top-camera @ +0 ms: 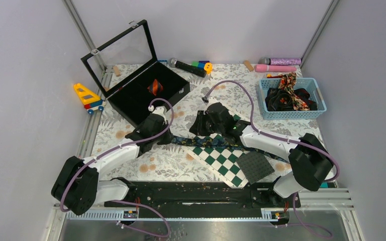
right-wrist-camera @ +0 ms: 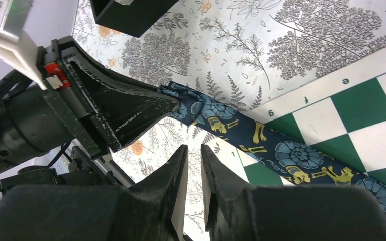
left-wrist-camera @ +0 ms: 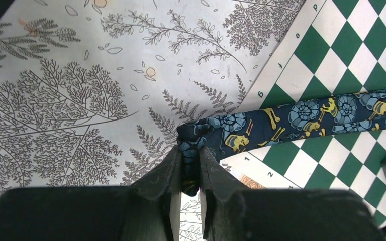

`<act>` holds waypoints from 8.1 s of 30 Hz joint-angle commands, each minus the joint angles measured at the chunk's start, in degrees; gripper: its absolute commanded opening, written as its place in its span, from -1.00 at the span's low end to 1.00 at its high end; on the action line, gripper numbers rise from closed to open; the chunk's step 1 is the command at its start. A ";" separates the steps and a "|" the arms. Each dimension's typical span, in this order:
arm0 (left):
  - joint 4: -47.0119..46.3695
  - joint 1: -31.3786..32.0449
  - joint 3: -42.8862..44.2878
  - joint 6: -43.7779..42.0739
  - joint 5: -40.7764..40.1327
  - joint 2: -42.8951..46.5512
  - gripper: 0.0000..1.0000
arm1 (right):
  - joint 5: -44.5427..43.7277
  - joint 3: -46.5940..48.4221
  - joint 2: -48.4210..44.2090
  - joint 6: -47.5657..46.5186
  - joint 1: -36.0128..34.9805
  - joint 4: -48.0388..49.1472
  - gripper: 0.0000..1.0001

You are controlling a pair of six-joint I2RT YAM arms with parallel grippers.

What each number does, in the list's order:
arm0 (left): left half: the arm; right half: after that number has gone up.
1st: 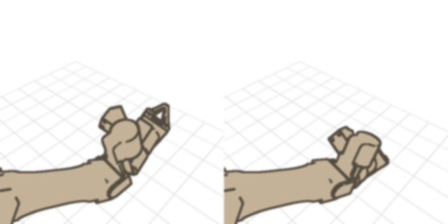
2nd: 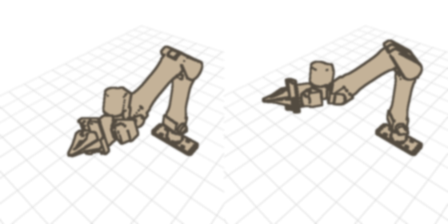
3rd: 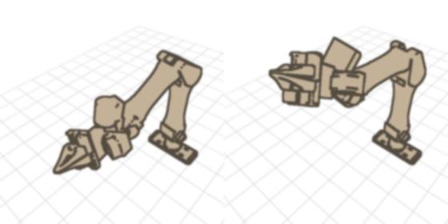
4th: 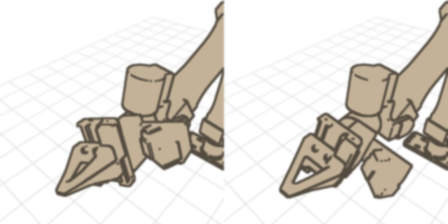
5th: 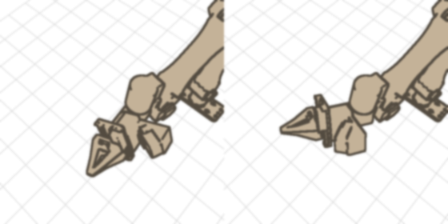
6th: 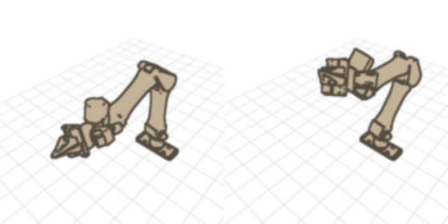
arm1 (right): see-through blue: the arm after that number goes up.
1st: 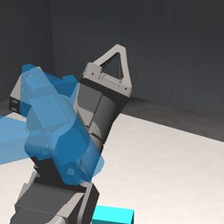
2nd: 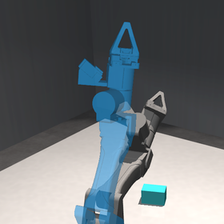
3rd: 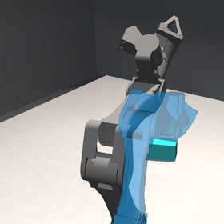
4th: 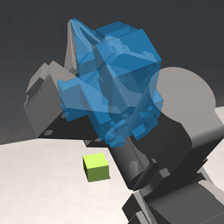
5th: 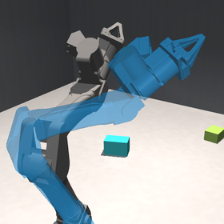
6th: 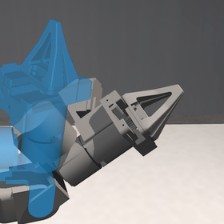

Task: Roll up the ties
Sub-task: Roll the tie at the center of the board.

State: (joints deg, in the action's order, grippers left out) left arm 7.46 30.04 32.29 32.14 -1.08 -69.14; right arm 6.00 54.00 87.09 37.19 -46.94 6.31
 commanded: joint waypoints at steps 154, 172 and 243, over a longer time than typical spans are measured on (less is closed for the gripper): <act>47.86 29.37 42.05 -1.28 -46.44 -48.13 -0.43 | -29.40 -1.79 -35.42 -7.50 2.61 -21.61 0.00; 45.05 29.39 41.66 -2.94 -41.93 -46.89 -0.30 | -29.21 -1.27 -34.77 -7.66 2.63 -21.90 0.15; 48.24 29.39 47.22 -3.52 -44.96 -41.58 0.02 | -32.07 0.85 -37.54 -8.02 2.56 -22.76 0.20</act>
State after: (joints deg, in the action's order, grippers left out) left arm 55.09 59.13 77.12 28.49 -44.23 -113.60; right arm -23.14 52.93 50.04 28.75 -44.71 -17.39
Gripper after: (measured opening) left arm 0.509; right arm 0.601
